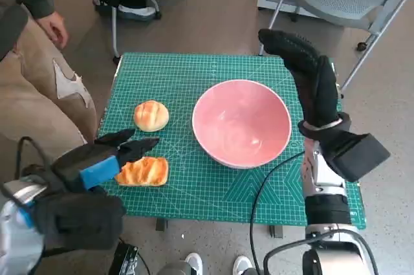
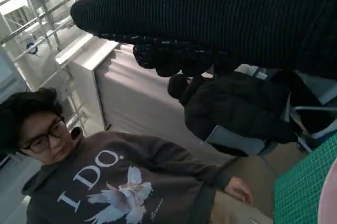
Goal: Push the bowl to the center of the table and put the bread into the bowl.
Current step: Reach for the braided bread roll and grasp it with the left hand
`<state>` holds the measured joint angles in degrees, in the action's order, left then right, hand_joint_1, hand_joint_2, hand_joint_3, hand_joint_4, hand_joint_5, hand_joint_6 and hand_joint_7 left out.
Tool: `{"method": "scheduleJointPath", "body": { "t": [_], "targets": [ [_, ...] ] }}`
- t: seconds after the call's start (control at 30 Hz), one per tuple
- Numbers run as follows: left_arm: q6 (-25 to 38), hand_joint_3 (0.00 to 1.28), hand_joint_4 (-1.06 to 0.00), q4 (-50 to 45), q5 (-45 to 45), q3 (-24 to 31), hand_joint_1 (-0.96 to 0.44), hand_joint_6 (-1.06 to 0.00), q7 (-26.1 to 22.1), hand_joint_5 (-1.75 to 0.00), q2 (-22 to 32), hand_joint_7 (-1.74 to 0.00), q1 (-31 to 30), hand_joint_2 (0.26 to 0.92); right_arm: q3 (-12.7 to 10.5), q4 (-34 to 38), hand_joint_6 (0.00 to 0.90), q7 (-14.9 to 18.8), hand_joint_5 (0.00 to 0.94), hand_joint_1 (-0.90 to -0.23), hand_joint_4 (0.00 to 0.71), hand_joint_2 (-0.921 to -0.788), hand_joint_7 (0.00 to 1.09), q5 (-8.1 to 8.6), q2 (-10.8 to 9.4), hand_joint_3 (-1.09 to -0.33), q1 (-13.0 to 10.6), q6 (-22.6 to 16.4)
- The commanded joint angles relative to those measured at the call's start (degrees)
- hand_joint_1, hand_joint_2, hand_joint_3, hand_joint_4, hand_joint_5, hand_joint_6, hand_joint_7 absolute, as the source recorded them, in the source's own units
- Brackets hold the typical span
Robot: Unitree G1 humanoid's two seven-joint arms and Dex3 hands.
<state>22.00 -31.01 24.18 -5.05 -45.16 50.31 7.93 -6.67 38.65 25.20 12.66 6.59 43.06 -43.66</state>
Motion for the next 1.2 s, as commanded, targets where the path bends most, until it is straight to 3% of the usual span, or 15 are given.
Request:
{"method": "scheduleJointPath", "body": {
  "t": [0.03, 0.5, 0.77, 1.2],
  "targets": [
    [-0.52, 0.01, -0.02, 2.63, 2.26, -2.80, -0.40, -0.18, 1.14, 0.00, -1.24, 0.00, 1.88, 0.659, -0.20, 0.33, 0.116, 0.68, 0.000, -0.682, 0.157, -0.921, 0.28, 0.53, 0.35, -0.844, -1.87, 1.13],
    [-0.99, 0.01, -0.03, 8.83, 5.62, -6.76, -0.38, -0.19, 2.12, 0.00, -3.77, 0.00, 5.35, 0.660, -0.46, -1.40, 0.094, 0.68, 0.001, -0.693, 0.158, -0.921, 0.31, 1.47, 0.48, -0.844, -2.88, 2.71],
    [-0.22, 0.01, -0.05, 10.94, 7.41, -8.04, -0.34, -0.20, 2.16, -0.01, -4.88, 0.00, 6.54, 0.676, -0.63, -2.18, 0.038, 1.20, 0.000, -0.694, 0.159, -0.921, 0.43, 2.39, 0.31, -0.832, -3.26, 3.57],
    [0.52, 0.01, -0.10, 13.24, 10.68, -9.61, -0.30, -0.22, 2.66, -0.01, -6.98, -0.01, 7.29, 0.691, -0.48, -3.15, 0.026, 1.58, 0.000, -0.696, 0.160, -0.921, 0.45, 3.02, 0.29, -0.823, -3.74, 3.87]
  ]
}}
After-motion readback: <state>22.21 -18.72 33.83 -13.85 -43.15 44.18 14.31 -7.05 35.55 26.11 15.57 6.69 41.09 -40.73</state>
